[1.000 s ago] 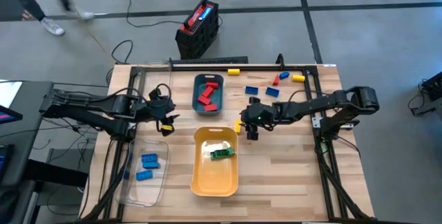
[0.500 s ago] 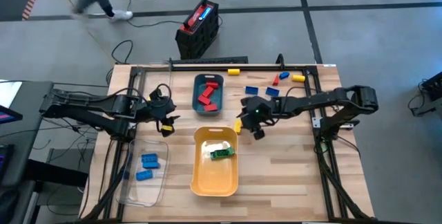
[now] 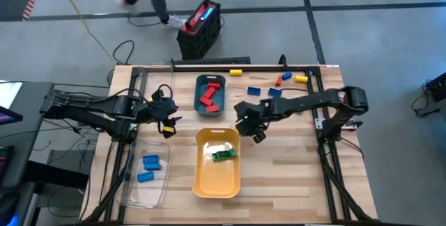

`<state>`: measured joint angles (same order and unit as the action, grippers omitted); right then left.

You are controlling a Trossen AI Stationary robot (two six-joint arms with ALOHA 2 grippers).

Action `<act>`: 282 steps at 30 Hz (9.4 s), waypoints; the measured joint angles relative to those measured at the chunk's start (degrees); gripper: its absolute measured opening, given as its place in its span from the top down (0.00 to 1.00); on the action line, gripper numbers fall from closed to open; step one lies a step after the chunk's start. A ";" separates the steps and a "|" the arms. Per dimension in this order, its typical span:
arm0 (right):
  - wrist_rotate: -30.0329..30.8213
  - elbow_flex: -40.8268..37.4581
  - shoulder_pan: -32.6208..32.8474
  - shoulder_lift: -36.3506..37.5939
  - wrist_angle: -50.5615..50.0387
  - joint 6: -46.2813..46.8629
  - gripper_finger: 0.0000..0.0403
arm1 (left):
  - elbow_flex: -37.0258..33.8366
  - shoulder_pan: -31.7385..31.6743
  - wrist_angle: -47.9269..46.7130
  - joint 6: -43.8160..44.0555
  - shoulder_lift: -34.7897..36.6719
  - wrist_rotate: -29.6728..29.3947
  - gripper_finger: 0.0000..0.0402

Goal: Sort blocks
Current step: Put the rectangular yellow wooden block into the top left transparent bin, then put the square green game piece into the yellow bin

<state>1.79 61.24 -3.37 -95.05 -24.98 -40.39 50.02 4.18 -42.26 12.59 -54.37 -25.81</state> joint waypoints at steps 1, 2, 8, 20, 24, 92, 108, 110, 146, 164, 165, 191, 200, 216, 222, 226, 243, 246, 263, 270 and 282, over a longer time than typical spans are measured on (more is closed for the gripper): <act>-0.01 0.55 -0.09 -1.09 -1.45 -0.25 0.44 | 0.02 0.11 -0.22 0.24 0.00 0.18 0.50; 0.01 1.18 -0.14 -1.96 -2.34 -1.02 0.45 | 0.02 0.23 -0.61 0.34 0.00 0.36 0.50; 5.58 4.16 1.64 -4.41 -7.31 -9.54 0.52 | 0.02 0.82 -0.84 0.49 0.00 1.32 0.50; 7.27 10.17 0.89 -10.87 -14.93 -12.11 0.54 | 0.02 0.82 -0.79 0.12 -0.02 1.29 0.50; 7.44 11.69 1.08 -11.21 -15.30 -13.42 0.54 | 0.02 0.82 -0.87 0.12 -0.02 1.38 0.50; -3.21 8.08 0.18 -5.53 -25.25 12.94 0.29 | 0.02 0.84 -3.40 -0.75 -0.01 2.78 0.50; 1.03 8.01 0.16 -14.52 -24.51 9.51 0.29 | 0.02 1.28 -3.79 1.15 -0.02 6.08 0.50; 1.24 8.08 -0.05 -14.68 -24.79 10.19 0.33 | 0.02 1.28 -3.82 1.08 0.00 6.06 0.50; 13.35 15.16 7.45 3.94 -0.19 28.36 0.74 | 0.00 9.03 40.87 -35.73 -9.49 -1.72 0.50; 14.24 21.58 9.25 -2.50 4.44 24.13 0.74 | 0.04 8.94 43.12 -30.94 -10.59 -0.52 0.28; 14.60 22.61 9.30 -3.06 4.03 23.93 0.74 | 0.04 8.93 42.31 -30.97 -10.74 -1.40 0.26; 14.76 26.07 10.78 -4.60 2.11 23.69 0.48 | 0.04 8.02 41.64 -31.19 -12.11 0.93 0.69; 14.95 26.07 9.98 -4.58 -0.77 25.60 0.15 | 0.04 7.97 35.88 -28.42 -11.31 1.15 0.69; 16.68 23.76 5.72 -0.67 -24.83 41.30 0.19 | 0.02 4.66 -1.91 -6.59 -0.13 -18.29 0.67; 18.10 18.30 5.96 -0.78 -24.03 41.51 0.19 | 0.02 -1.04 -11.33 4.13 2.63 -19.19 0.67; 18.29 16.95 5.66 -0.78 -23.56 41.91 0.19 | 0.02 -9.92 -15.81 6.37 2.69 -17.49 0.67; 20.15 16.93 9.61 -0.78 -21.82 42.02 0.19 | -0.78 -38.49 -16.34 -5.79 -0.02 8.12 0.66; 21.25 16.93 10.14 -0.78 -21.50 42.16 0.19 | -3.48 -39.36 -14.55 -7.40 -3.45 9.35 0.66; 22.37 16.93 12.85 -0.78 -21.29 43.48 0.19 | -4.11 -46.51 -8.72 -11.58 -11.65 18.87 0.66; 22.37 16.93 13.19 -0.78 -21.47 43.85 0.19 | -4.93 -48.37 -8.57 -12.44 -11.65 21.25 0.63; 23.48 16.93 13.00 2.66 -22.31 42.96 0.19 | -2.52 -48.25 -10.67 -17.55 -10.55 21.01 0.51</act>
<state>25.27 78.17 9.64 -92.40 -47.29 2.57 47.50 -44.07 -52.92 -4.97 -64.92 -4.79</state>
